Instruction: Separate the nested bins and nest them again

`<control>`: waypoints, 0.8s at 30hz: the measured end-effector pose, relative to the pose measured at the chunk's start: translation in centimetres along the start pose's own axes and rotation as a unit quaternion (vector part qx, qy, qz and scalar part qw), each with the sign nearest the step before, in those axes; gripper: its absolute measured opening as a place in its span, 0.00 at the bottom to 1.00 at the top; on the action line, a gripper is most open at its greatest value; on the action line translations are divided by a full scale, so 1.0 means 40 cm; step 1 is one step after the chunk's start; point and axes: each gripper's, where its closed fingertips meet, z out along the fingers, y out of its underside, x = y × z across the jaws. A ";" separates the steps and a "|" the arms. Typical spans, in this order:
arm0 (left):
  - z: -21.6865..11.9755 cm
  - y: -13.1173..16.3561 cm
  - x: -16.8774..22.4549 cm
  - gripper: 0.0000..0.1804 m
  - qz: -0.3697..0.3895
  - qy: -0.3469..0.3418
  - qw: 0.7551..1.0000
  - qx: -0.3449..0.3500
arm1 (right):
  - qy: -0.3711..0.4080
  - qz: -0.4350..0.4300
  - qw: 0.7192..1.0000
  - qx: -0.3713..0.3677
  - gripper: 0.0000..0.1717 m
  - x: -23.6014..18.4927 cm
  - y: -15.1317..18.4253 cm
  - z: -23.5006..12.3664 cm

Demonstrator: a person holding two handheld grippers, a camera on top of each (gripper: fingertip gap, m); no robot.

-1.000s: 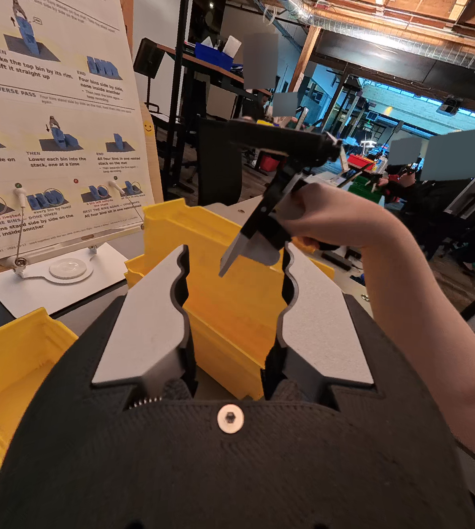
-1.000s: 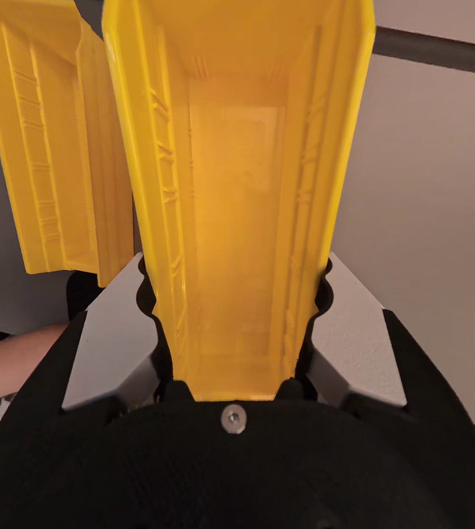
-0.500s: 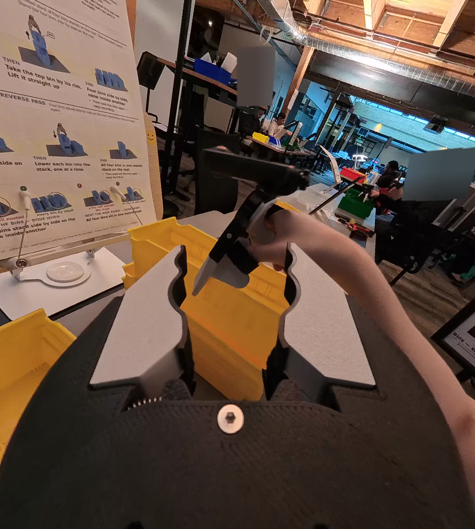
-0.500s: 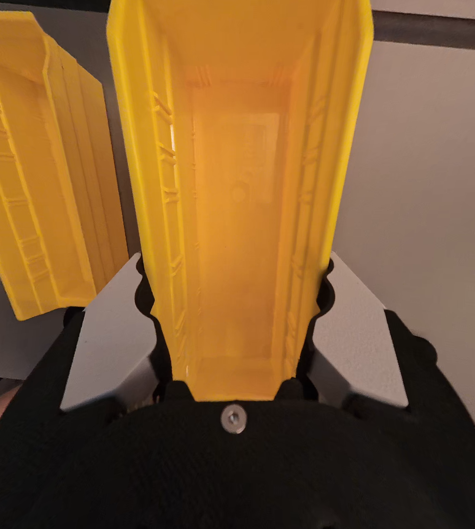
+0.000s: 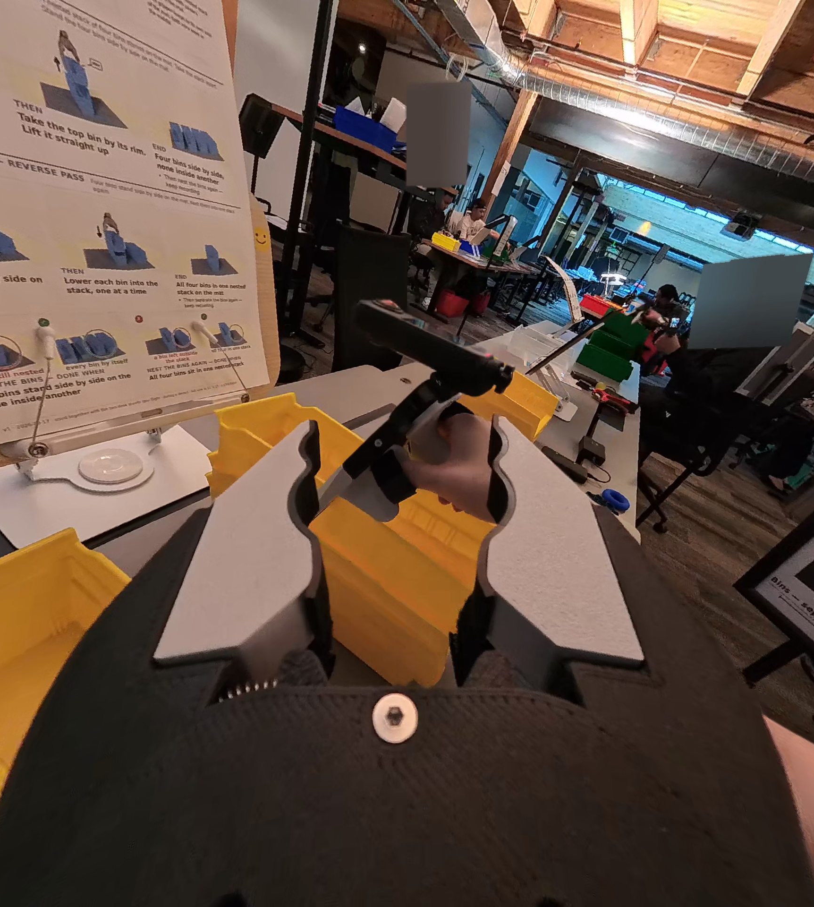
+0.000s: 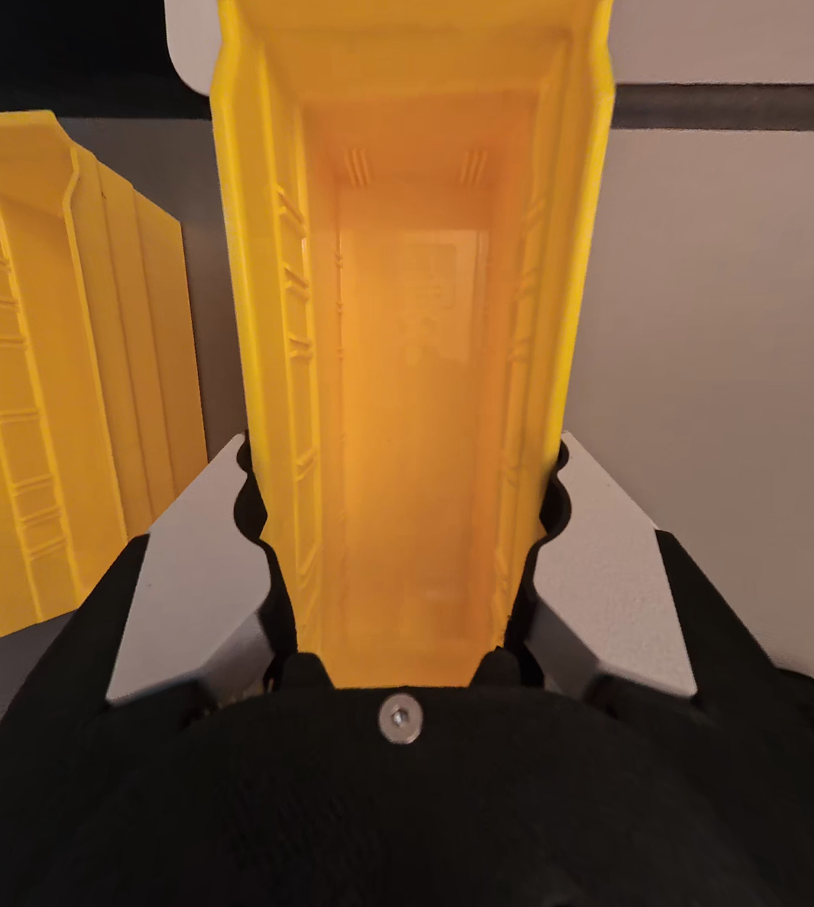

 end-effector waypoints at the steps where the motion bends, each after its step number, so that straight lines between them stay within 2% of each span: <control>1: -0.001 -0.001 0.001 0.38 0.001 -0.001 1.000 0.001 | 0.001 -0.001 1.000 0.007 0.68 0.000 0.001 0.002; 12: 0.020 0.021 0.005 0.38 0.010 -0.007 1.000 -0.023 | 0.020 -0.028 0.999 -0.003 0.78 0.002 0.020 0.048; 16: 0.026 0.021 -0.007 0.38 0.006 -0.018 1.000 -0.021 | 0.017 -0.071 0.997 0.027 0.78 0.005 0.002 0.007; 18: 0.033 0.026 -0.013 0.38 0.007 -0.024 0.999 -0.027 | 0.028 -0.101 0.991 0.084 0.75 0.013 -0.027 -0.064; 20: 0.042 0.031 -0.018 0.38 0.008 -0.030 0.999 -0.032 | 0.043 -0.134 0.974 0.178 0.71 0.024 -0.070 -0.170; 22: 0.055 0.038 -0.018 0.38 0.014 -0.037 0.999 -0.038 | 0.077 -0.172 0.937 0.295 0.71 0.052 -0.115 -0.295; 24: 0.073 0.047 -0.016 0.38 0.022 -0.044 0.998 -0.047 | 0.131 -0.199 0.884 0.401 0.71 0.101 -0.136 -0.408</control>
